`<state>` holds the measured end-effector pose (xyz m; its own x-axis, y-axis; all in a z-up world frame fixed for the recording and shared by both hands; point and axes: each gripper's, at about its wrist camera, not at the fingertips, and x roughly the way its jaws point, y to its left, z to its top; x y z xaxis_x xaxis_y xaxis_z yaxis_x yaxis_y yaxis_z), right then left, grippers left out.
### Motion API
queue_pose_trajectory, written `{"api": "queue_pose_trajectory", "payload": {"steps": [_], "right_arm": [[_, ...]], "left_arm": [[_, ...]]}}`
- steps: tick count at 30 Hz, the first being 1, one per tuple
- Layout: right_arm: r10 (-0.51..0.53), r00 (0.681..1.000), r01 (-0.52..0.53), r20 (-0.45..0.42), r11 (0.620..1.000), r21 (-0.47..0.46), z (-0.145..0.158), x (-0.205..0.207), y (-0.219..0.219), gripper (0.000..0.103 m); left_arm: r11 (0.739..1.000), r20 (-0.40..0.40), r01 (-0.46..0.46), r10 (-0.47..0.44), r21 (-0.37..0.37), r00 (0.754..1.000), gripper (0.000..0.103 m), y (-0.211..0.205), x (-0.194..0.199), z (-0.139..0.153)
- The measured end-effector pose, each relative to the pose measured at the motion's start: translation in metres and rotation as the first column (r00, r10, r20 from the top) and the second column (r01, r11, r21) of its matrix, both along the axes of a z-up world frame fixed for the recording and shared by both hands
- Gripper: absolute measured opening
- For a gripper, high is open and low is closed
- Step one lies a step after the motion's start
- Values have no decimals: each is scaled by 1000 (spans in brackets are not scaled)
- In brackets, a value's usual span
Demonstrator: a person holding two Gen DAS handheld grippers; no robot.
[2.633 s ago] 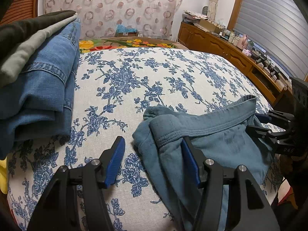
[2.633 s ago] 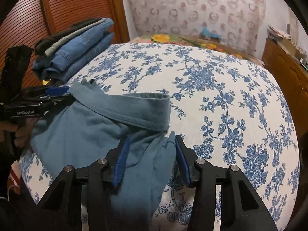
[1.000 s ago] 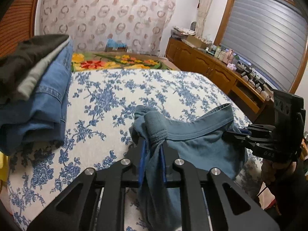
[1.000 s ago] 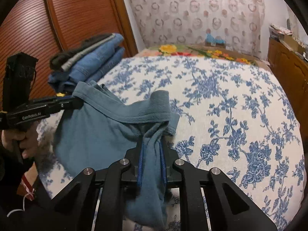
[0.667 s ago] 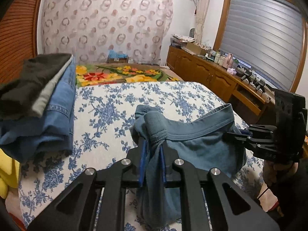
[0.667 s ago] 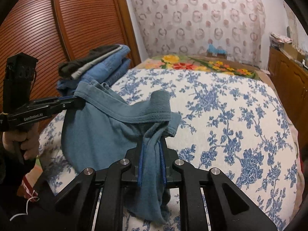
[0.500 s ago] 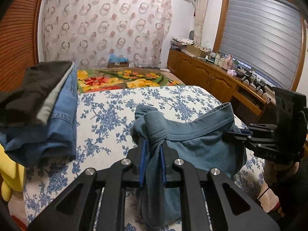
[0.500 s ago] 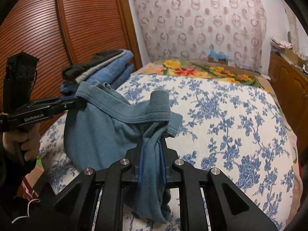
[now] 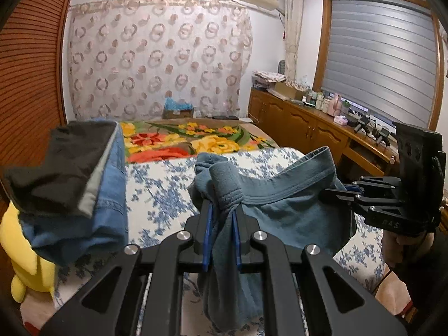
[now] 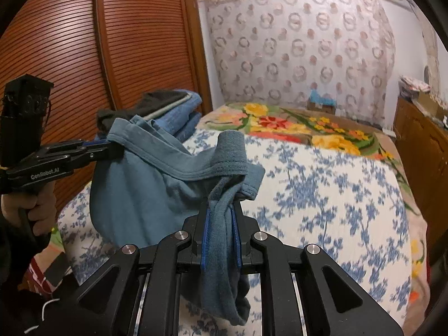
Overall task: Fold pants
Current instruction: 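Lift the folded teal shorts with the right gripper and carry them toward the clothes stack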
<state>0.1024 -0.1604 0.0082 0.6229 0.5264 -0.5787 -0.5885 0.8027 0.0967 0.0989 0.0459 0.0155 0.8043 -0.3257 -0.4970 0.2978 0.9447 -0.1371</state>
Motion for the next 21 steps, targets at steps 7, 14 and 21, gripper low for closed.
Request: {"api": "queue_pose_trajectory", "payload": {"steps": [7,14,21], "right_arm": [[34,998,-35,57,999,6,26,17,13,11],[79,992,-81,96,997,15,48,33,29,11],[126,983,-127,130,992,2,62,47,41,11]], "left_arm": [[999,39,-37,36,28,999,10,10,5,23],[995,74,-92,90,29,993,10,23,8,41],[990,97,-135,130,46,987,10,26,11,51]]}}
